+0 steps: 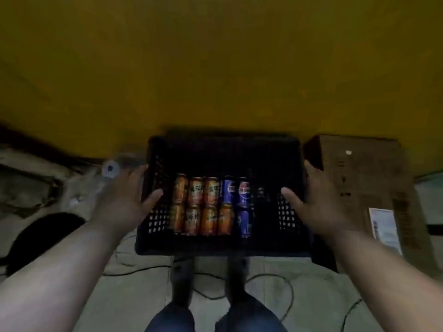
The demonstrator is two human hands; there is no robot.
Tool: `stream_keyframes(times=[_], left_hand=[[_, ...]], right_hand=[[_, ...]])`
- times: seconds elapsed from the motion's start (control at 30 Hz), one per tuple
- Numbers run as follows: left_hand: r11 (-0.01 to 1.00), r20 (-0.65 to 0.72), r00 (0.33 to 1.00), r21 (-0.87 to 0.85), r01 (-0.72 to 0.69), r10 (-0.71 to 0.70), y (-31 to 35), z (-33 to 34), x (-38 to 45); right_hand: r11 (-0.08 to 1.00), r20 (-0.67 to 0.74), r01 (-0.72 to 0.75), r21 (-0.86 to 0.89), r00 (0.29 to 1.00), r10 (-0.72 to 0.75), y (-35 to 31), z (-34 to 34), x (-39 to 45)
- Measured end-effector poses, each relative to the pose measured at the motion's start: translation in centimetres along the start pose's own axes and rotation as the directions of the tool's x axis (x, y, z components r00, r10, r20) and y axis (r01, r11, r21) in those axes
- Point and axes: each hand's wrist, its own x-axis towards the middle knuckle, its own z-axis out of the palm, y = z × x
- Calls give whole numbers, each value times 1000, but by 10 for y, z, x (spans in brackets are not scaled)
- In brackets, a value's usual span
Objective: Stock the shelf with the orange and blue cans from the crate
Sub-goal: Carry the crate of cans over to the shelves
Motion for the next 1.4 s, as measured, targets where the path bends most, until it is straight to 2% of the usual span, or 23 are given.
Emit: stream_keyframes(times=[0.13,0.23,0.37,0.47,0.6,0.7,0.77,0.83,1.0,1.2,1.4], left_hand=[[989,36,994,-101,107,-104,-45,77,22],[985,43,993,-123,119,-114,-57,117,31],[969,55,994,-222,108,-98,-64,131,45],[946,2,990,-296,132,-138,-55,132,46],[907,-1,977,-371,198,-214,-49,132,46],[880,36,969,-413,236,-243,-48,130,48],[875,31,967,-420,241,-252,-43,129,51],[865,19,965,-440,242,-261,-37,127,50],[838,-20,960,-493,234,-280,-22,97,21],[831,22,941,-462,309,-337,5,15,-32],[888,-15,969,-404,220,-247,20,-65,-78]], right_hand=[[969,-41,-66,-239,997,58,35,78,20],[911,-196,-60,-409,980,-24,48,110,29],[920,-288,-156,-359,956,50,52,114,38],[929,-266,-164,-331,961,74,61,106,42],[955,-101,-233,-183,971,218,68,99,46],[965,15,-264,-3,965,264,71,90,49],[933,52,-312,180,950,307,72,82,53],[899,67,-333,285,942,328,71,77,54],[894,-2,-291,340,951,310,56,57,32],[909,3,-299,290,950,312,11,-32,-19],[895,-3,-385,225,918,396,-32,-107,-100]])
